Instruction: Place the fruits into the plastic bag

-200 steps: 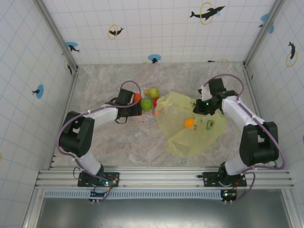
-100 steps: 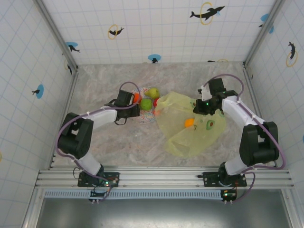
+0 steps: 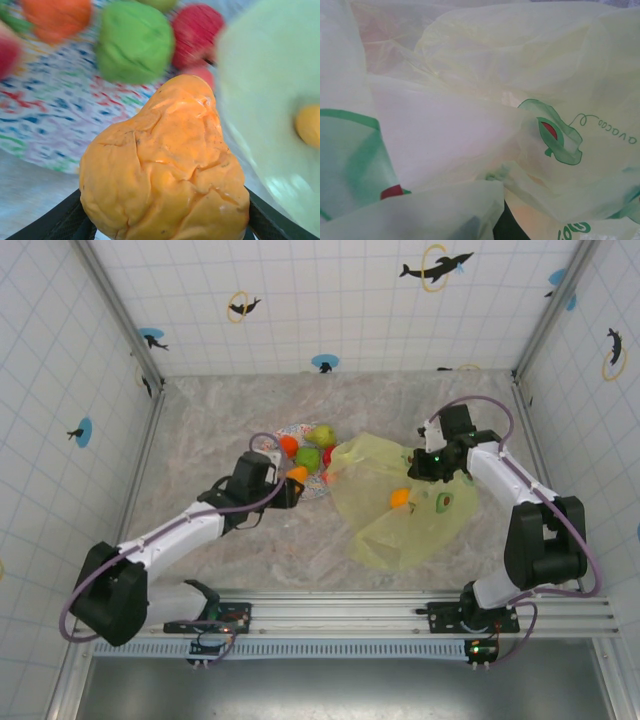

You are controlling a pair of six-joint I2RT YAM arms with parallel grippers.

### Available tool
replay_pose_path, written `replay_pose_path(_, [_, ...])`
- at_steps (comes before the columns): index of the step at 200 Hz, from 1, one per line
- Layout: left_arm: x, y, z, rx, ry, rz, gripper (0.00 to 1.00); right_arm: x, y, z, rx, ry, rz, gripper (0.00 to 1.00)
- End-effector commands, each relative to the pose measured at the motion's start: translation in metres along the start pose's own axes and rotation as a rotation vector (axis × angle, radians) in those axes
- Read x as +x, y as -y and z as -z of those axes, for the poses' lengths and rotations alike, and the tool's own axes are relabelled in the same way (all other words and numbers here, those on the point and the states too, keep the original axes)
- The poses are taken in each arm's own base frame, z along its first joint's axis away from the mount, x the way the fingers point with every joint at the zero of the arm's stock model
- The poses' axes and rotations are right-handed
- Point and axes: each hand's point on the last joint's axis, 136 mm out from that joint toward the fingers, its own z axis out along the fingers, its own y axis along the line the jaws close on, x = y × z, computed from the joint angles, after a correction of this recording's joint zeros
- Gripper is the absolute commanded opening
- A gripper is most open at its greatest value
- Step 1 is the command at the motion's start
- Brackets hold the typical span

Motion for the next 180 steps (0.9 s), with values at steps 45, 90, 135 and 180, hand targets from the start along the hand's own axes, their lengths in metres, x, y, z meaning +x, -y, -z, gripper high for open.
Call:
replay_pose_path(45, [0.017,0.111,-0.003,0.281,-0.003,-0.294,0.63,-0.004,-0.013,0.008,-0.061,0.017,-0.009,0.0])
replay_pose_path(90, [0.006,0.156,-0.039,0.311,-0.028,-0.426,0.62,-0.008,-0.025,0.019,-0.104,0.028,0.001,0.0])
replay_pose_path(135, [-0.012,0.177,-0.078,0.32,-0.011,-0.409,0.62,-0.002,-0.03,0.034,-0.102,0.027,0.027,0.0])
replay_pose_path(180, [-0.018,0.169,-0.112,0.239,0.025,-0.397,0.62,0.0,-0.045,0.043,-0.181,0.035,0.044,0.0])
